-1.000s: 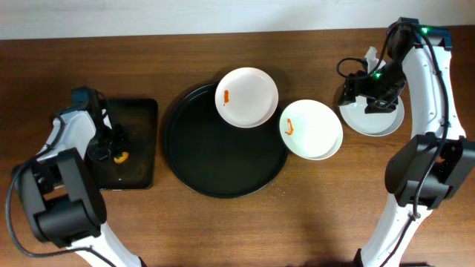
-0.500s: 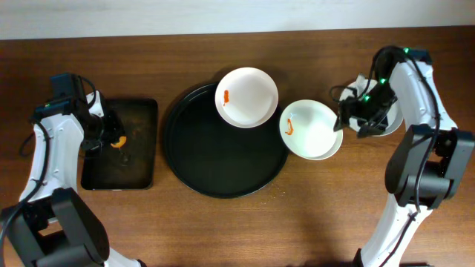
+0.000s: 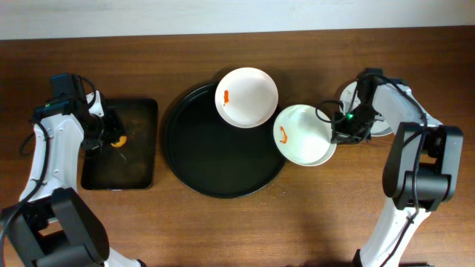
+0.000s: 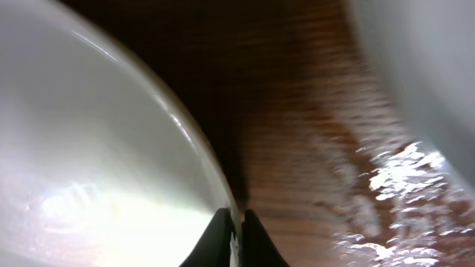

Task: Clean dirty plates on tray and stack at the side
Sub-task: 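Grasp the right dirty plate rim with the right gripper, pull it over round tray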

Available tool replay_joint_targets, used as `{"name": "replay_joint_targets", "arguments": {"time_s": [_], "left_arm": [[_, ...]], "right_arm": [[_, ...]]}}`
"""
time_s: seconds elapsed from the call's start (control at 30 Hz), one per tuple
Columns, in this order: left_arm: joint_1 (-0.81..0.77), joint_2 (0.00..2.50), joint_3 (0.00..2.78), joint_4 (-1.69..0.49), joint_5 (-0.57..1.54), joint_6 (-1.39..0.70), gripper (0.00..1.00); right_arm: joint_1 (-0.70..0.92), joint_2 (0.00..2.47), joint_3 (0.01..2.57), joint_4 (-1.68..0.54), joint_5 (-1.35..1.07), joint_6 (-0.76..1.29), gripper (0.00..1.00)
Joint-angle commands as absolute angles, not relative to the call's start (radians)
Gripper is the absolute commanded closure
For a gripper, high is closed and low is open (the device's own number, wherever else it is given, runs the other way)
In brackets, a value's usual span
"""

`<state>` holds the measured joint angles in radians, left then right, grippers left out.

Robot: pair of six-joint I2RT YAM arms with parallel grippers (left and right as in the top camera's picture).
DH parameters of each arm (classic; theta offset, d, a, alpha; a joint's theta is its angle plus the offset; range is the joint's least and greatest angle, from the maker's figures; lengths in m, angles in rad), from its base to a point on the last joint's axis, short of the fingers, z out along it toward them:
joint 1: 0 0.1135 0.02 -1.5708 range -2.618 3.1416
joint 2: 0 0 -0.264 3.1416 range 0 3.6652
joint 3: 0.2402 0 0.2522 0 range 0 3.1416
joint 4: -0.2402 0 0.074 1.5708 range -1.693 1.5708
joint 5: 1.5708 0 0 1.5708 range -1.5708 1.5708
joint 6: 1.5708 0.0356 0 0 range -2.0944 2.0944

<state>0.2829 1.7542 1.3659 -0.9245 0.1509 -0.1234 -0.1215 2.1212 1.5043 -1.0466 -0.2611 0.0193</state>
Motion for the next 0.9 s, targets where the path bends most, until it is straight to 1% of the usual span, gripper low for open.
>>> {"name": "replay_joint_targets", "arguments": {"time_s": [0.0,0.1,0.17,0.23,0.27,0.37,0.47,0.6,0.63,0.7,0.8,0.87], "left_arm": [[0.284,1.75,1.373,-0.921,0.165,-0.107,1.0],[0.284,1.75,1.373,-0.916,0.165,-0.107,1.0],[0.284,1.75,1.373,-0.914,0.171,-0.08,1.0],[0.282,1.75,1.373,-0.914,0.181,-0.051,1.0],[0.282,1.75,1.373,-0.915,0.184,-0.029,1.0],[0.278,1.75,1.373,-0.936,0.203,0.004,1.0],[0.237,1.75,1.373,-0.946,0.214,0.099,1.0],[0.197,1.749,1.373,-0.937,0.237,0.208,1.0],[0.196,1.745,1.373,-0.943,0.281,0.233,1.0],[0.196,1.715,1.373,-0.974,0.508,0.371,1.0],[0.199,1.701,1.373,-0.958,0.511,0.347,1.0],[0.199,1.701,1.372,-0.987,0.561,0.338,1.0]], "right_arm": [[-0.078,2.03,1.532,-1.042,-0.253,0.012,0.96],[-0.039,1.914,1.536,-1.042,-0.249,0.013,0.96],[0.034,1.82,1.536,-1.042,-0.199,0.065,0.96],[0.136,1.778,1.536,-1.039,-0.091,0.109,0.96],[0.217,1.773,1.536,-1.036,-0.011,0.132,0.96],[0.415,1.778,1.535,-1.024,0.216,0.272,0.96],[0.539,1.779,1.535,-0.99,0.36,0.336,0.96],[0.58,1.794,1.533,-0.975,0.378,0.409,0.96],[0.583,1.801,1.53,-0.964,0.378,0.411,0.96],[0.587,1.818,1.528,-0.944,0.379,0.429,0.96],[0.588,1.821,1.528,-0.923,0.379,0.468,0.96],[0.588,1.822,1.528,-0.931,0.378,0.508,0.96]]}}
